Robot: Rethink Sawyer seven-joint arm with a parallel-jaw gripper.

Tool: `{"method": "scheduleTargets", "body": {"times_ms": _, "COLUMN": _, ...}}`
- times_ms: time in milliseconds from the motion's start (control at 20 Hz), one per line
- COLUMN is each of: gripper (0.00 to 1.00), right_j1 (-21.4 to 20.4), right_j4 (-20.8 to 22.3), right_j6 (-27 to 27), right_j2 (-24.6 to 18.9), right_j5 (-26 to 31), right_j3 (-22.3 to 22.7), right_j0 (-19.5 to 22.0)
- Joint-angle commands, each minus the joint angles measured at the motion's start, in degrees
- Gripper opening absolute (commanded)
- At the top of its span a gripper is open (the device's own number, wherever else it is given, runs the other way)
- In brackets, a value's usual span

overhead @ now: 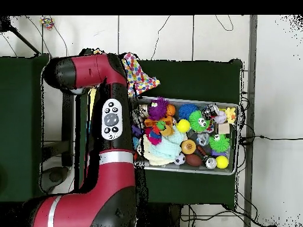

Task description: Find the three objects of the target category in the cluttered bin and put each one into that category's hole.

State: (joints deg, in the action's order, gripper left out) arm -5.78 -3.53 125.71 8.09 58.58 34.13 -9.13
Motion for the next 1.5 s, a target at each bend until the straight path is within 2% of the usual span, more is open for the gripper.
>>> {"method": "scheduleTargets", "body": {"times_ms": 50, "gripper": 1.00, "right_j1": -0.35, "right_j4": 1.24, "right_j6": -12.96, "right_j2": -8.23, "right_j5": -2.14, "right_j3": 9.45, "right_j0": 3.95}}
{"method": "scheduleTargets", "body": {"times_ms": 550, "gripper": 1.00, "right_j1": 0.67, "right_j4": 2.40, "right_j6": -18.19, "right_j2": -12.78, "right_j5": -1.78, "right_j3": 8.15, "right_j0": 7.01}}
{"method": "scheduleTargets", "body": {"times_ms": 950, "gripper": 1.00, "right_j1": -2.11, "right_j4": 4.38, "right_j6": -19.30, "right_j2": -13.61, "right_j5": -1.03, "right_j3": 10.99, "right_j0": 7.47}}
{"method": "scheduleTargets", "body": {"times_ms": 1350, "gripper": 1.00, "right_j1": -1.71, "right_j4": 6.23, "right_j6": -19.87, "right_j2": -14.13, "right_j5": 0.37, "right_j3": 8.92, "right_j0": 8.05}}
{"method": "scheduleTargets", "body": {"times_ms": 1500, "gripper": 1.00, "right_j1": -1.26, "right_j4": 6.45, "right_j6": -22.79, "right_j2": -15.82, "right_j5": 1.65, "right_j3": 8.12, "right_j0": 9.27}}
